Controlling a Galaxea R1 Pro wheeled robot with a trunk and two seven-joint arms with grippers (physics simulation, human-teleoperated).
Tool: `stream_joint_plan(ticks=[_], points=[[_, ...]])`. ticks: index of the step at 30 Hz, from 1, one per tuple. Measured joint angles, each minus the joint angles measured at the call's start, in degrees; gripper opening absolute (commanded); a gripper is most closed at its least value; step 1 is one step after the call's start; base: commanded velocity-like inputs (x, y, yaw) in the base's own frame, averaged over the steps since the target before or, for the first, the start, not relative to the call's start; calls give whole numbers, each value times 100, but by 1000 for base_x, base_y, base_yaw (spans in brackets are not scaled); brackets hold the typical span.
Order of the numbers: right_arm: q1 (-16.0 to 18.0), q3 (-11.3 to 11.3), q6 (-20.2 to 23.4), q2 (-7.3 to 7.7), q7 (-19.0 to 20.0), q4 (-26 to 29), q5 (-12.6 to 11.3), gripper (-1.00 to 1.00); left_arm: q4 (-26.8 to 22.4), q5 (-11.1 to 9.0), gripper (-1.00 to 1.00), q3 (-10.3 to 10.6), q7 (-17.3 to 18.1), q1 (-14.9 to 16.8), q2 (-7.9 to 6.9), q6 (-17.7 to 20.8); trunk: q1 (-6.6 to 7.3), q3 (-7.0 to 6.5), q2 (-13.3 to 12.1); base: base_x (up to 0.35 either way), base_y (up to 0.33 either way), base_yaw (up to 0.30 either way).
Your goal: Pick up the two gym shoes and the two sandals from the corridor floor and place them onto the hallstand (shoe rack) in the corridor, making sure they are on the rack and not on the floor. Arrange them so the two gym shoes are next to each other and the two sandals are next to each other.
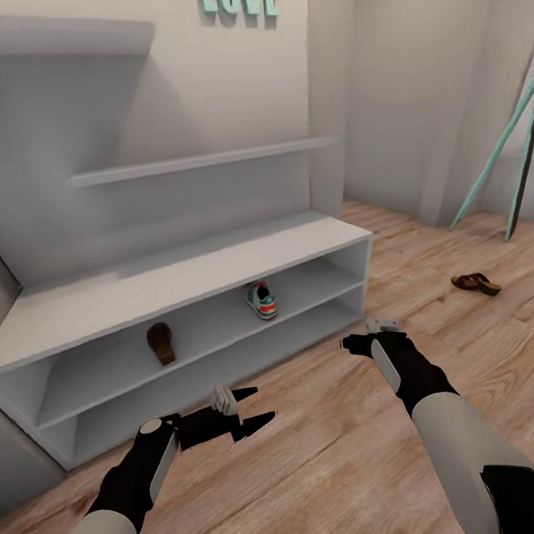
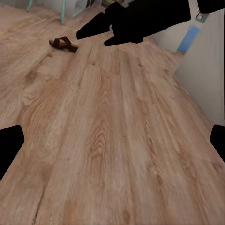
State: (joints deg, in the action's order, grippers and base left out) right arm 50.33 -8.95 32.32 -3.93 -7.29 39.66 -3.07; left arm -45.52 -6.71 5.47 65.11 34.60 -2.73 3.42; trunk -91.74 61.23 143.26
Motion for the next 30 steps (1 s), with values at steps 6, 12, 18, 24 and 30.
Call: stream_joint_plan(ticks=[6, 12, 18, 24, 30], points=[[0, -5, 0, 3, 0, 0, -1, 100, 0, -4, 100, 0, -2, 0, 2, 0, 0, -30, 0, 257, -223, -267], [-1, -5, 0, 3, 0, 0, -2, 100, 0, -2, 100, 0, -2, -1, 3, 0, 0, -43, 0, 260, -227, -292], [-2, -5, 0, 3, 0, 0, -2, 100, 0, -5, 100, 0, -2, 0, 3, 0, 0, -45, 0, 260, -228, -299], [0, -5, 0, 3, 0, 0, -2, 100, 0, -9, 100, 0, -2, -6, 5, 3, 0, -45, 0, 260, -228, -300], [0, -5, 0, 3, 0, 0, -2, 100, 0, -9, 100, 0, -2, -3, 8, 2, 0, -45, 0, 261, -228, -300]])
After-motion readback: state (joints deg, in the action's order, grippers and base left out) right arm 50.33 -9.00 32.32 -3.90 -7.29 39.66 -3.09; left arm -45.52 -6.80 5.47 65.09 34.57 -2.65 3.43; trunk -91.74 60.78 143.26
